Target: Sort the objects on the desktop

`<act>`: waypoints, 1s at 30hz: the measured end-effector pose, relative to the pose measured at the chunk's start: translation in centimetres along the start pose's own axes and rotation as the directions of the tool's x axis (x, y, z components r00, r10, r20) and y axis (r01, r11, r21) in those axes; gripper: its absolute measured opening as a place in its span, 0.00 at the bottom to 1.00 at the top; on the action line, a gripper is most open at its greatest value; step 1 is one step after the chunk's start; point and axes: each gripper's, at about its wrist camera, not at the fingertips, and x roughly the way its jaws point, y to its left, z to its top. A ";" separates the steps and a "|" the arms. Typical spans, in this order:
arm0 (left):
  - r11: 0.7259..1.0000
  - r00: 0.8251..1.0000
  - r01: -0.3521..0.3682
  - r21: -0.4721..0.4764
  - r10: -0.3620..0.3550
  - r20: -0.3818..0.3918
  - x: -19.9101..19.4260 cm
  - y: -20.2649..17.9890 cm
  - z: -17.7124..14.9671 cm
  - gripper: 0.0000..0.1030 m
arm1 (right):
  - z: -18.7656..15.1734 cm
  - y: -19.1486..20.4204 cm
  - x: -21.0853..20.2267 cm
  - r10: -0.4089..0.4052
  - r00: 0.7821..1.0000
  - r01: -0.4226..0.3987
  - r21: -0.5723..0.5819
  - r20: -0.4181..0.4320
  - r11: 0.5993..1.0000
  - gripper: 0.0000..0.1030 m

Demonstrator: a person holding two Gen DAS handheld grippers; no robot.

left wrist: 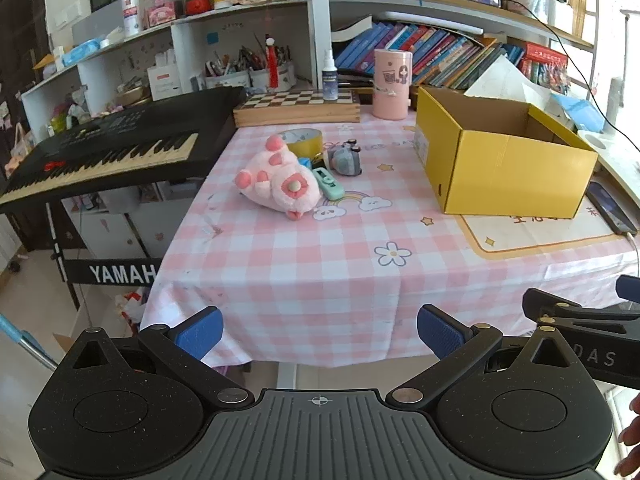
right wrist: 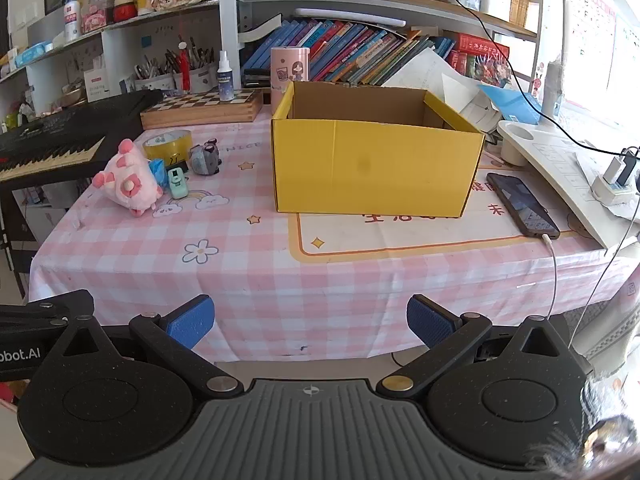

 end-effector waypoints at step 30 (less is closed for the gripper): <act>1.000 1.000 -0.019 0.009 0.020 -0.011 -0.4 1.3 -0.7 1.00 | -0.3 1.1 -1.3 0.023 0.998 -0.024 0.004 0.060 1.000 1.00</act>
